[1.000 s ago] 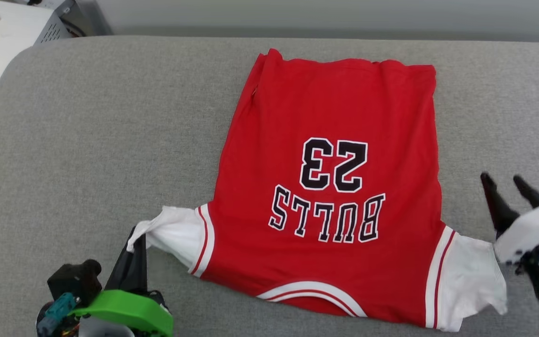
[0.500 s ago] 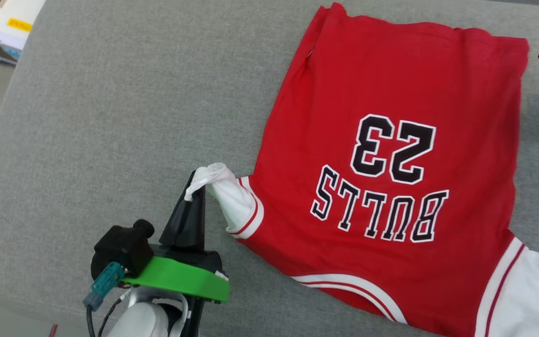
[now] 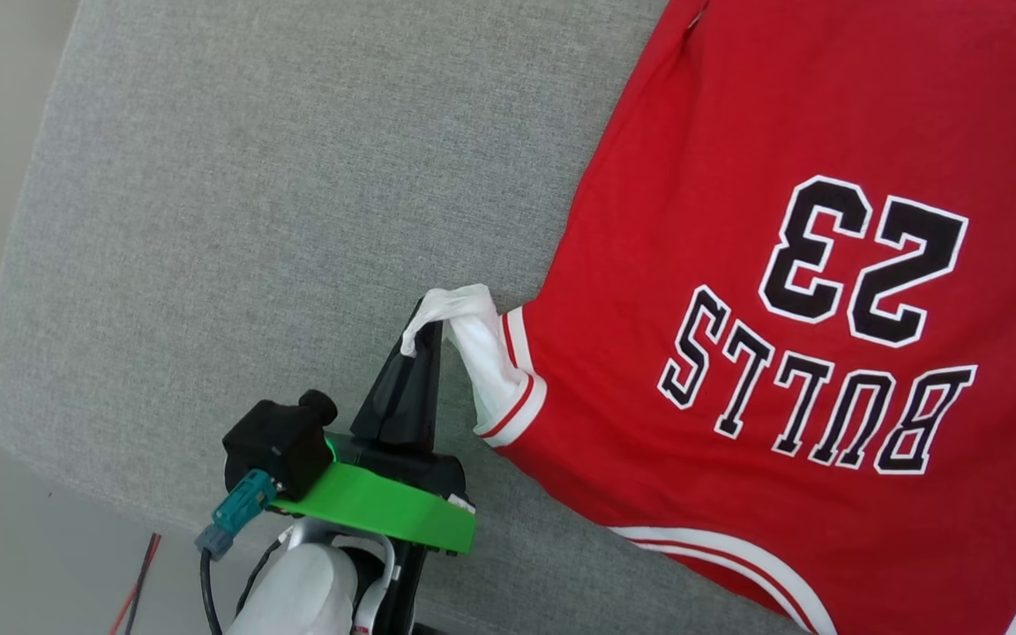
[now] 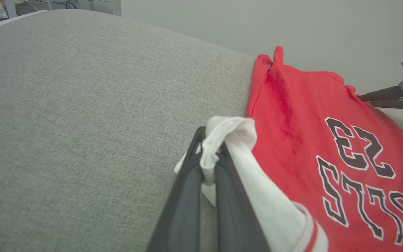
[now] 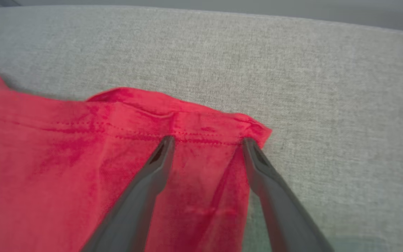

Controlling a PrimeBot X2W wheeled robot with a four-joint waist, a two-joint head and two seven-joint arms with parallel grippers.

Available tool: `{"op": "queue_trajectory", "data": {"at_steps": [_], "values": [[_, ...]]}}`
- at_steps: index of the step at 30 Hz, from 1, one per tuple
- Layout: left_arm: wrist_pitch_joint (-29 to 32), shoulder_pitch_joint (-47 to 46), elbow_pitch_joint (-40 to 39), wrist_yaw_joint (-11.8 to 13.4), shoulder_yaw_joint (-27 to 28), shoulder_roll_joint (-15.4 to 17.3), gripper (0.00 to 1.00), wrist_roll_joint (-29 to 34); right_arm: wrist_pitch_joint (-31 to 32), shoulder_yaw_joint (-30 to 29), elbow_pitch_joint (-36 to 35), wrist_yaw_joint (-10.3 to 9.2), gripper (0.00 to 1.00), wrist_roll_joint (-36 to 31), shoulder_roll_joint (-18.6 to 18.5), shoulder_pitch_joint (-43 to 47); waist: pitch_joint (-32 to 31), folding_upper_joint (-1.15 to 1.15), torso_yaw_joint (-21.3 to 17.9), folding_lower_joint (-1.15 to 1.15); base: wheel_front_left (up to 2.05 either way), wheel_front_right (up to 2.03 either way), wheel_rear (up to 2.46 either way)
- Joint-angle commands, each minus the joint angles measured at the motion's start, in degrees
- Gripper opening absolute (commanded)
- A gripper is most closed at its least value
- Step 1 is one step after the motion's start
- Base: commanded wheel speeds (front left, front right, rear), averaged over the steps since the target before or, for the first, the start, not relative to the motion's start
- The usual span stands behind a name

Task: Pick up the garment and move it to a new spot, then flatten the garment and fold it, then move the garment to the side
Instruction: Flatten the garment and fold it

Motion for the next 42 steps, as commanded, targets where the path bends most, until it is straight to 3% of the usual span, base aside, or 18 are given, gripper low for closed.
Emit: {"op": "queue_trajectory", "data": {"at_steps": [1, 2, 3, 5, 13, 20, 26, 30, 35, 42], "values": [[-0.35, -1.18, 0.17, -0.40, 0.54, -0.45, 0.00, 0.66, 3.19, 1.16, 3.20, -0.02, 1.00, 0.61, 1.20, 2.43, 1.33, 0.00, 1.19, 0.00, 0.00, 0.00, 0.00], [-0.36, -1.19, 0.23, -0.55, 0.76, -0.58, 0.00, 0.82, 4.75, 1.19, 4.18, -0.02, 1.00, 1.16, 1.21, 2.98, 1.31, 0.00, 1.14, 0.00, 0.00, 0.00, 0.00], [-0.37, -1.19, 0.25, -0.68, 0.91, -0.67, 0.00, 0.96, 6.00, 1.19, 4.89, -0.02, 0.60, 1.63, 1.24, 3.40, 1.27, 0.00, 1.10, 0.00, 0.00, 0.00, 0.00], [-0.38, -1.18, 0.18, -0.96, 1.21, -0.83, 0.00, 1.37, 8.48, 0.99, 6.08, -0.02, 0.00, 2.66, 1.22, 4.06, 1.10, 0.00, 1.00, 0.00, 0.00, 0.00, 0.00], [-0.39, -0.24, 0.91, -1.53, 2.51, -0.81, 0.00, 2.12, 9.94, 1.51, 4.36, -0.02, 0.00, 3.74, -0.95, 3.60, -1.86, 0.00, -0.57, 0.00, 0.00, 0.00, 0.00], [-0.17, 2.49, 3.12, -0.62, 4.78, 0.27, 0.00, 0.79, 9.82, 4.11, -2.64, -0.02, 0.00, 5.21, -5.62, 6.58, -7.97, 0.00, -3.74, 0.00, 0.00, 0.00, 0.00], [0.73, 5.10, 3.77, 1.12, 7.16, 2.04, 0.00, -0.35, 9.01, 3.99, -12.74, -0.02, 0.00, 9.31, -10.02, 15.91, -12.98, 0.00, -7.46, 0.00, 0.00, 0.00, 0.00], [1.59, 7.39, 3.76, 2.50, 8.90, 3.75, 0.00, -0.90, 8.96, -0.27, -22.98, -0.02, 0.00, 11.37, -11.62, 28.62, -15.96, 0.00, -10.66, 0.00, 0.00, 0.00, 0.00], [2.86, 9.81, 3.82, 3.79, 10.18, 5.25, 0.00, -1.42, 9.12, -7.57, -33.97, -0.02, 0.00, 11.12, -8.68, 43.79, -18.18, 0.00, -13.61, 0.00, 0.00, 0.00, 0.00], [4.57, 12.67, 4.34, 4.44, 10.91, 6.98, 0.00, -2.19, 9.38, -17.51, -48.62, -0.02, 0.00, 8.83, 4.44, 65.79, -21.08, 0.00, -16.55, 0.00, 0.00, 0.00, 0.00]]}}
